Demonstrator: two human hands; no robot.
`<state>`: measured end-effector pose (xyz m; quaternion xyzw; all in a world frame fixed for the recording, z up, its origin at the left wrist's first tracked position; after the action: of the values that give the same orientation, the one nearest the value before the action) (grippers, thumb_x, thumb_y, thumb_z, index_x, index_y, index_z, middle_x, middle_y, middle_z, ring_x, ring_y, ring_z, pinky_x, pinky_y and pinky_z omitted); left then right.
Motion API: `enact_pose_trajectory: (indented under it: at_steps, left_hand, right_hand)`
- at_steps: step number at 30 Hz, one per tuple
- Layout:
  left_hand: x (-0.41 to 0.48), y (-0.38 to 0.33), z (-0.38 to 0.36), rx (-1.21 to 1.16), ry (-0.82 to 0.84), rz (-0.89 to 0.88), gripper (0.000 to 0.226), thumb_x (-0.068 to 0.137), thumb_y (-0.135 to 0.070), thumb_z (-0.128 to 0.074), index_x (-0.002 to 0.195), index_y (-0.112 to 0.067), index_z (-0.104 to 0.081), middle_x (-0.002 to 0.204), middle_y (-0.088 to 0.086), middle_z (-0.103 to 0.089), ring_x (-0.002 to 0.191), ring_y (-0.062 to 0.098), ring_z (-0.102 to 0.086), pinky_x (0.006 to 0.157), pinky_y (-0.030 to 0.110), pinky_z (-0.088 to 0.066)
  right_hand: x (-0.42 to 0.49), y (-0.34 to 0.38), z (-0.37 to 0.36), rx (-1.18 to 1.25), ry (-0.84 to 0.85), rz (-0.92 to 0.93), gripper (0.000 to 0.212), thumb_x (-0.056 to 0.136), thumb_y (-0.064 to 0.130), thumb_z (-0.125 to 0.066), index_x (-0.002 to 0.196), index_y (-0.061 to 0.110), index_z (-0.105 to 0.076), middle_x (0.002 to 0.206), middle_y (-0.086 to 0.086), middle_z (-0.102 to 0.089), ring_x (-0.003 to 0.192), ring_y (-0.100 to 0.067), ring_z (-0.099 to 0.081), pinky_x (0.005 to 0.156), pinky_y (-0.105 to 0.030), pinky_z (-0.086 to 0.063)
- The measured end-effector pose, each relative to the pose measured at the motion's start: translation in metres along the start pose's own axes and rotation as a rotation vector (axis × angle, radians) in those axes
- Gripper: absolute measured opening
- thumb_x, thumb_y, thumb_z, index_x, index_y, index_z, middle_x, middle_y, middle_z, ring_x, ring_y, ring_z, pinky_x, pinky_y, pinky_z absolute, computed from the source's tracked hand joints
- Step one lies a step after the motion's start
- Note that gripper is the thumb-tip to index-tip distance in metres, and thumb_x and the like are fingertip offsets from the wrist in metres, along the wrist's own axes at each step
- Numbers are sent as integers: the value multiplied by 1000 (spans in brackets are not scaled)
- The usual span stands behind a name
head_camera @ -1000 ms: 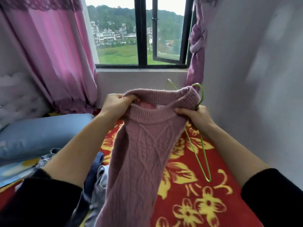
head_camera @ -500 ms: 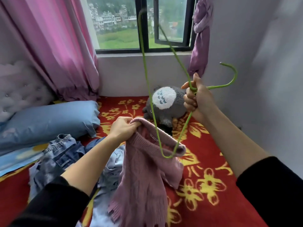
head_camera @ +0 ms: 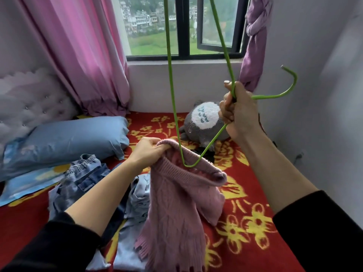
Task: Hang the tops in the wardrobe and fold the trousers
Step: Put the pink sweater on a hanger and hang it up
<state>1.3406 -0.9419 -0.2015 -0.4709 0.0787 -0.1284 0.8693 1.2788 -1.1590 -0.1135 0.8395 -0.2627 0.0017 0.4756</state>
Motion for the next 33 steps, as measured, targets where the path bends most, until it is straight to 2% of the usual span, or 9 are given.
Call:
enact_pose_trajectory:
  at_steps: [4, 9, 14, 17, 19, 23, 26, 29, 33]
  left_hand:
    - [-1, -2, 4, -140, -35, 40, 30, 88, -34, -64, 87, -5, -70, 69, 2, -55, 63, 12, -48, 52, 23, -39]
    - [1, 8, 21, -287, -72, 146, 25, 91, -34, -59, 81, -12, -63, 68, 5, -54, 62, 17, -52, 62, 30, -48]
    - [2, 11, 32, -383, -112, 184, 28, 92, -30, -59, 69, -14, -62, 55, -2, -59, 51, 9, -58, 48, 25, -51]
    - [2, 9, 45, -442, -212, 213, 28, 93, -26, -58, 67, -14, -57, 59, 0, -55, 55, 12, -55, 43, 22, -50]
    - [2, 9, 55, -499, -294, 245, 27, 93, -25, -58, 69, -14, -54, 64, 2, -52, 59, 12, -53, 45, 24, -50]
    - [2, 13, 74, -587, -385, 275, 23, 92, -21, -58, 70, -17, -57, 54, 0, -52, 50, 11, -51, 50, 27, -52]
    - [0, 21, 87, -491, -408, 238, 28, 90, -21, -62, 63, -12, -57, 38, -7, -52, 44, 10, -56, 52, 29, -56]
    - [-6, 18, 99, -114, -407, 90, 43, 82, -36, -64, 58, 0, -61, 49, 12, -58, 55, 30, -64, 53, 38, -58]
    - [-20, -12, 98, 410, -433, -93, 46, 85, -32, -60, 51, -1, -52, 48, 15, -44, 61, 36, -53, 53, 36, -32]
  right_hand:
    - [-16, -57, 32, -335, -43, -98, 51, 94, 23, -54, 44, 14, -51, 37, 1, -38, 32, -8, -30, 36, -17, -22]
    - [-30, -93, 69, -774, 55, -118, 47, 92, 24, -60, 48, 10, -55, 54, -2, -49, 50, -3, -45, 56, -19, -35]
    - [-30, -101, 84, -977, 100, -168, 37, 90, 23, -63, 60, 1, -63, 73, 0, -58, 83, -6, -51, 70, -8, -38]
    - [-28, -106, 91, -1078, 77, -173, 34, 80, 44, -62, 55, 21, -63, 96, 1, -62, 100, -10, -53, 97, -40, -42]
    - [-26, -105, 85, -1122, 112, -141, 27, 72, 46, -59, 52, 29, -61, 100, 3, -60, 107, -12, -53, 100, -53, -37]
    - [-18, -96, 74, -1191, 114, -93, 37, 72, 36, -62, 42, 20, -48, 105, 9, -59, 114, -12, -49, 96, -40, -26]
    - [-12, -95, 71, -1295, 204, -63, 51, 79, 38, -68, 42, 19, -39, 106, 14, -59, 117, -8, -42, 83, -29, -13]
    - [-9, -92, 53, -1432, 350, -18, 48, 78, 41, -64, 43, 18, -40, 104, 18, -58, 118, -8, -41, 72, -27, -9]
    - [5, -72, -10, -1504, 455, 95, 41, 80, 27, -65, 44, 22, -46, 105, 17, -56, 106, -4, -38, 74, -29, -10]
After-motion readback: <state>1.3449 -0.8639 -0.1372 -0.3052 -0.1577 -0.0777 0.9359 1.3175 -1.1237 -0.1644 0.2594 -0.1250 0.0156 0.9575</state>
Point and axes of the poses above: each hand's wrist, its own x-axis towards the middle knuckle, its own z-axis out of the back of the hand, y = z × x, the point moved 6 cm from there along x, towards the middle knuckle
